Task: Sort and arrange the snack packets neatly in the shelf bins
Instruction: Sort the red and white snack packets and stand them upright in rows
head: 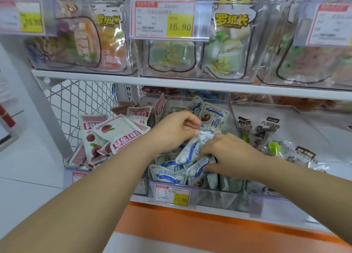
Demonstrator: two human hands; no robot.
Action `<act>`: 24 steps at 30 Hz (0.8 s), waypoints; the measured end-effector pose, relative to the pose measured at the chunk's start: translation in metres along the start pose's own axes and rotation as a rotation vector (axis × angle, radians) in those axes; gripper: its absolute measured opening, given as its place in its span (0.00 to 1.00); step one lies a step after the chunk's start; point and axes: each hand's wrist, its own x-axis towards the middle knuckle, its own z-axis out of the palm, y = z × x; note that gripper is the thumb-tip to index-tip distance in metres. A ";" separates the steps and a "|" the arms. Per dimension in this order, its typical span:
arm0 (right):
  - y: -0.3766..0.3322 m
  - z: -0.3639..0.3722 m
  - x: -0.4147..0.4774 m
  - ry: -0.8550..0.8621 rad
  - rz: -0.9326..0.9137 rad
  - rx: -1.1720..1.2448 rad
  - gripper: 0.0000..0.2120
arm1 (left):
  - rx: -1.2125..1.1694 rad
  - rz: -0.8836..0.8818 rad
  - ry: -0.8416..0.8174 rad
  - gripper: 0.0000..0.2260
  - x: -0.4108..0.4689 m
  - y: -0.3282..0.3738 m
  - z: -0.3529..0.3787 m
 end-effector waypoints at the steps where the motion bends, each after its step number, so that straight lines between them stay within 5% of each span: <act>1: 0.000 0.000 -0.001 -0.028 0.013 0.002 0.09 | 0.039 0.016 0.027 0.07 -0.006 -0.002 -0.003; 7: 0.008 0.002 -0.003 0.027 0.181 -0.175 0.10 | 0.467 0.049 0.148 0.07 -0.060 -0.021 -0.022; 11: -0.005 -0.014 0.000 0.098 0.252 0.039 0.06 | 0.487 0.020 0.312 0.07 -0.089 -0.045 -0.035; 18: -0.085 -0.039 0.046 0.056 -0.121 0.106 0.12 | 0.624 -0.062 0.303 0.15 -0.115 -0.085 -0.063; 24: -0.104 -0.016 0.103 -0.096 -0.139 -0.075 0.26 | 0.756 -0.203 0.187 0.27 -0.120 -0.110 -0.082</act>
